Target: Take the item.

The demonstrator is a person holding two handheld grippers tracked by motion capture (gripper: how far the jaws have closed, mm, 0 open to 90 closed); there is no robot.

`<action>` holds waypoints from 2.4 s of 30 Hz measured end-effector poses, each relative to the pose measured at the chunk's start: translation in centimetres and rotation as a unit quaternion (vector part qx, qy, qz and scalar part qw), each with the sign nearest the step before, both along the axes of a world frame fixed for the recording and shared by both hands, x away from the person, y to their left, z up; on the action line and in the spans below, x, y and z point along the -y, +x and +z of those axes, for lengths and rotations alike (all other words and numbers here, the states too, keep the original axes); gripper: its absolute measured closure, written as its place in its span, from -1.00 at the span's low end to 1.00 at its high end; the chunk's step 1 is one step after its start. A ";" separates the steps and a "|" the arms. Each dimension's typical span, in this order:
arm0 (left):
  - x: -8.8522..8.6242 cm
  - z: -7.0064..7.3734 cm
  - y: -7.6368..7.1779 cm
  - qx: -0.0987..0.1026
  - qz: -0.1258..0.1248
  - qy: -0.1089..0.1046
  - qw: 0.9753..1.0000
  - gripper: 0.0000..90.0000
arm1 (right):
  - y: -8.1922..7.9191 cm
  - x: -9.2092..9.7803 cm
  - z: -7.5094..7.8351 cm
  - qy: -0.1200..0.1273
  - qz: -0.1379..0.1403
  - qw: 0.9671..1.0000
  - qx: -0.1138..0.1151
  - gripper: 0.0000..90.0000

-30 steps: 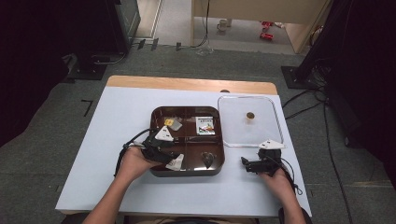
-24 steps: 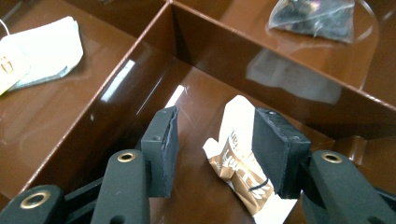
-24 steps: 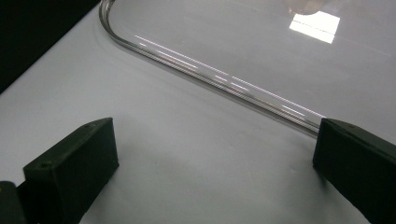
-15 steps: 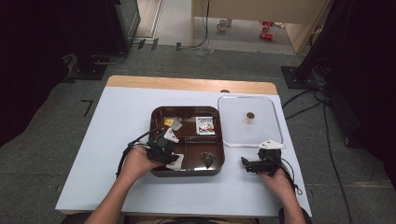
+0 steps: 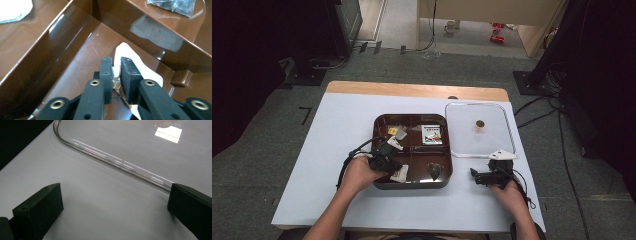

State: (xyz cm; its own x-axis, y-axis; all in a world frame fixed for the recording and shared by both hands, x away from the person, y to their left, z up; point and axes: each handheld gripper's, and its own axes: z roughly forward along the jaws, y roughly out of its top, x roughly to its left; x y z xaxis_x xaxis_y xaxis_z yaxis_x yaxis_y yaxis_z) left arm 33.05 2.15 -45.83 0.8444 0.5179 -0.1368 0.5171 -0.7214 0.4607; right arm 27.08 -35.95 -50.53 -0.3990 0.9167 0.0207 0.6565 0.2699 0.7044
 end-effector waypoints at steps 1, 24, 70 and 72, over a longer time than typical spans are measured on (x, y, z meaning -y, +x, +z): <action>0.0 0.0 0.0 -0.001 0.000 0.000 1.000 0.84 | 0.0 0.0 0.0 0.000 0.000 1.000 0.000 -1.00; -1.7 1.5 0.6 -0.005 0.029 -0.049 0.998 0.90 | 0.0 0.0 0.0 0.001 -0.001 1.000 -0.001 -1.00; -12.5 6.5 1.0 0.070 0.147 -0.162 0.973 0.90 | 0.0 0.0 0.0 0.001 -0.001 1.000 0.000 -1.00; -13.4 6.5 1.0 0.071 0.160 -0.164 0.971 0.90 | 0.0 0.0 0.0 0.001 -0.001 1.000 0.000 -1.00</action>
State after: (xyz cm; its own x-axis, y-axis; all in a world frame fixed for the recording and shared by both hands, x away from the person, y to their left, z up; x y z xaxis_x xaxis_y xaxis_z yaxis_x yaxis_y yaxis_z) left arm 34.10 15.55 -39.32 0.6696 0.7050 -0.2337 0.6057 -0.3362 0.7212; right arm 27.08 -35.93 -50.53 -0.3976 0.9173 0.0229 0.6575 0.2674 0.7044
